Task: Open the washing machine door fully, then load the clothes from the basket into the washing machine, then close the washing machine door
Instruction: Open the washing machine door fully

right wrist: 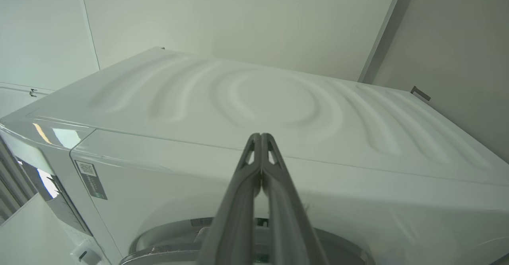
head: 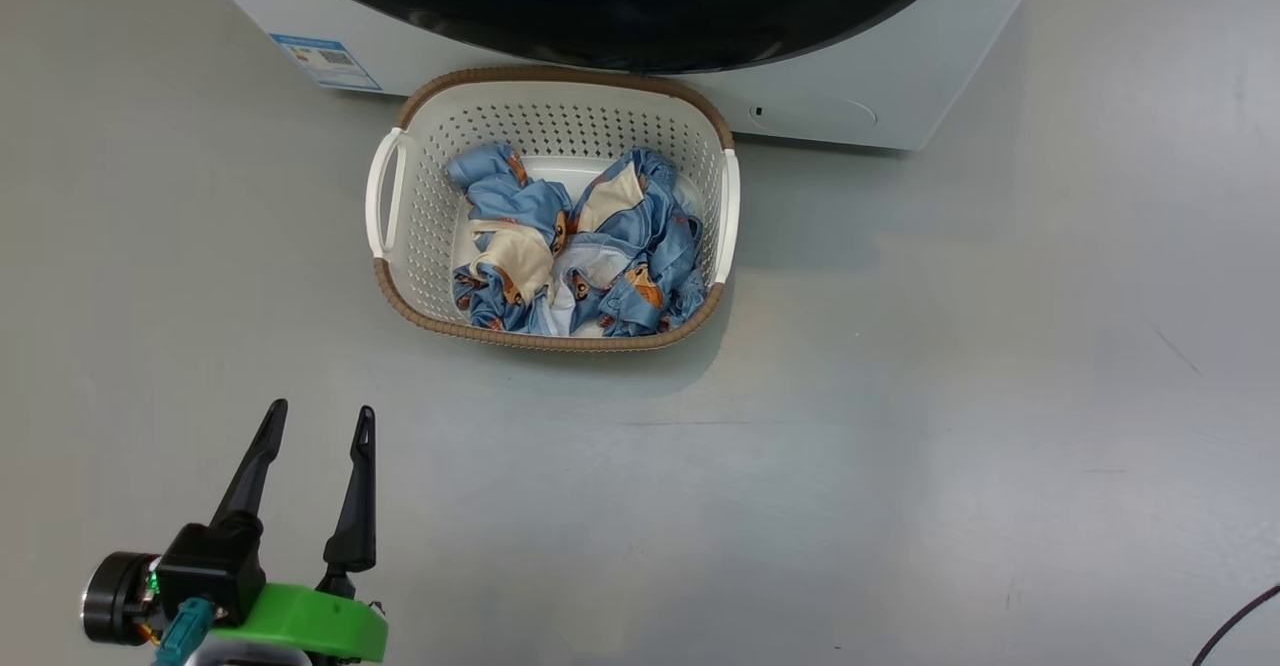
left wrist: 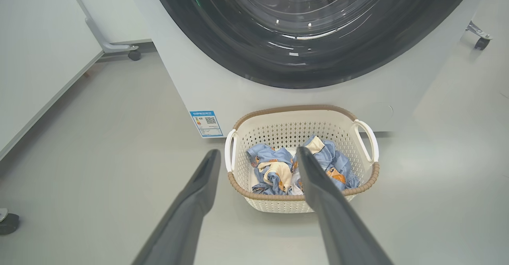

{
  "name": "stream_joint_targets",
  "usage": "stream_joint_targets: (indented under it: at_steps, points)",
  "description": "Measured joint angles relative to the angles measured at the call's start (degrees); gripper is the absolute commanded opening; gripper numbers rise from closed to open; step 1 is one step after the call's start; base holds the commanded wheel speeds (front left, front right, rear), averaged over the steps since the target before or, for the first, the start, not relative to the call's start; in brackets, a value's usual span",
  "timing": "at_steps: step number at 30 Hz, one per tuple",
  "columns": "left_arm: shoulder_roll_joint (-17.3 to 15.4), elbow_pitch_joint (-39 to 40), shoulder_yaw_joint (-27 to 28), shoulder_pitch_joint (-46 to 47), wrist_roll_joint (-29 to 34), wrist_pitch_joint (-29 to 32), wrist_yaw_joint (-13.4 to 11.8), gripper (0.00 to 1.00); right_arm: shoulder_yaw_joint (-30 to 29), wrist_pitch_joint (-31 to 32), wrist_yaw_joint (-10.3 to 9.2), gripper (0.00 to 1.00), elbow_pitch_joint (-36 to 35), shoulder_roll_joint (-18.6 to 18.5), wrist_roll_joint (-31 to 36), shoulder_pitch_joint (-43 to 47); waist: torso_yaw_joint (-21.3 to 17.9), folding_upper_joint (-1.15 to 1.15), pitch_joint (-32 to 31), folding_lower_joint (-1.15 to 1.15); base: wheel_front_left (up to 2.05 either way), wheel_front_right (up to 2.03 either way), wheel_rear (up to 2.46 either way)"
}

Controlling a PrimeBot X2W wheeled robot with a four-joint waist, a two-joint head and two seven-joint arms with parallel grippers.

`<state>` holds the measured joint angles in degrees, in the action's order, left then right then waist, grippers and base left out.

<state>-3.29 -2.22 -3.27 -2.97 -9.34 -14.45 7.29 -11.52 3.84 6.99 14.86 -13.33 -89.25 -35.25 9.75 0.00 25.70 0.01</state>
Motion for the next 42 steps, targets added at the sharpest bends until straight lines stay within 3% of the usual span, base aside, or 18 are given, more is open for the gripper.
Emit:
stream_joint_targets:
  at_steps: [22, 42]
  points:
    - [0.5, -1.5, -0.6, 1.1, -2.5, 0.0, 0.0, 1.0, 9.0, 11.6, 0.0, 0.0, 2.9, -3.0, -0.2, -11.7, 6.1, 0.0, 4.6, 0.0, 0.0, 0.0, 0.0]
    - [0.9, -2.1, -1.5, 2.9, -2.8, 0.0, 0.0, 1.0, 13.8, 16.9, 0.0, 0.0, 6.1, -2.1, 0.1, -18.3, 7.7, 0.0, 8.0, 0.0, 0.0, 0.0, 0.0]
